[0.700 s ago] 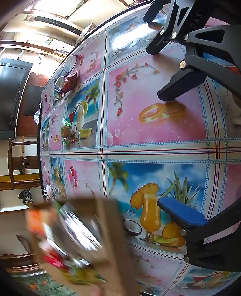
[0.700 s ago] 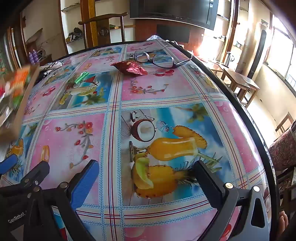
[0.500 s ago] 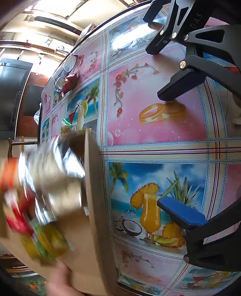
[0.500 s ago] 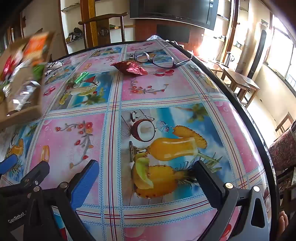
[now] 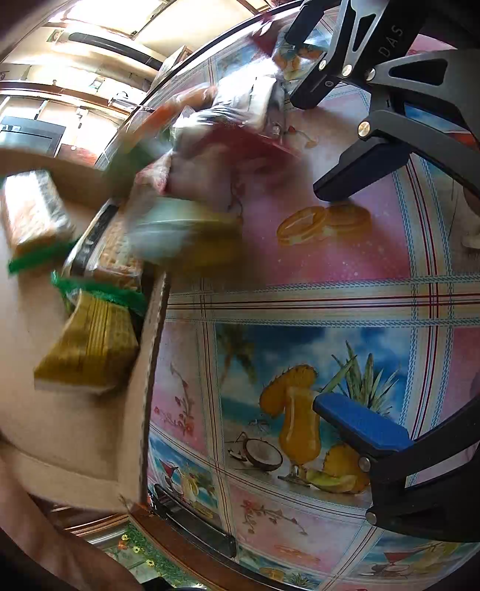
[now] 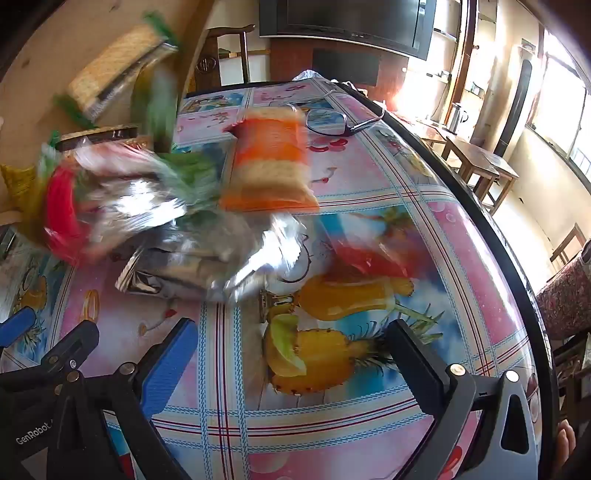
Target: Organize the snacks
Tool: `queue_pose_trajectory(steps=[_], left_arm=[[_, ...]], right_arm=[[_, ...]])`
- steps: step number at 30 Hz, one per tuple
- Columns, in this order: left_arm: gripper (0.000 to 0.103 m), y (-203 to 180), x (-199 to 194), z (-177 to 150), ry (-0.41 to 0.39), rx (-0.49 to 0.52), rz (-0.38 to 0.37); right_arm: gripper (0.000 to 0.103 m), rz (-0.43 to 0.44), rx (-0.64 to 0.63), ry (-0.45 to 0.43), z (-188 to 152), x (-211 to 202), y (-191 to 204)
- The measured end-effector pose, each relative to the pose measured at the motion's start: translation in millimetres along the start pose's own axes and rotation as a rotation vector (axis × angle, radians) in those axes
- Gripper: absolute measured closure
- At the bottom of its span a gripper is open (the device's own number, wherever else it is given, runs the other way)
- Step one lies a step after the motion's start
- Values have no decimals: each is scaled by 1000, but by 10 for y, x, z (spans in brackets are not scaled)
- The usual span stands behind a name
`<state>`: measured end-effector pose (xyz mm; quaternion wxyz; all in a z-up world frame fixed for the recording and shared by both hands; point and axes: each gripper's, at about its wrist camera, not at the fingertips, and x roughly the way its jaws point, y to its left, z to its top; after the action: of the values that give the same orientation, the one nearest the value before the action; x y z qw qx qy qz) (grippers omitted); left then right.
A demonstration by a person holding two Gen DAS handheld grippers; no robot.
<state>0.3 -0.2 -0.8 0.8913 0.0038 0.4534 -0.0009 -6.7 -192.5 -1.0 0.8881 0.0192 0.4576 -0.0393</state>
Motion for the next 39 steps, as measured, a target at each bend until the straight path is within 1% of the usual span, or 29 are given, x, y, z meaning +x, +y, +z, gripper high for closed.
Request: queue_pose_trajectory(steps=[10, 39], left_arm=[[0, 0, -9, -8, -1, 0, 0], [0, 3, -5, -6, 0, -1, 0]], right_arm=[[1, 0, 0, -1, 0, 12, 54], [1, 0, 0, 0, 3, 20, 34]])
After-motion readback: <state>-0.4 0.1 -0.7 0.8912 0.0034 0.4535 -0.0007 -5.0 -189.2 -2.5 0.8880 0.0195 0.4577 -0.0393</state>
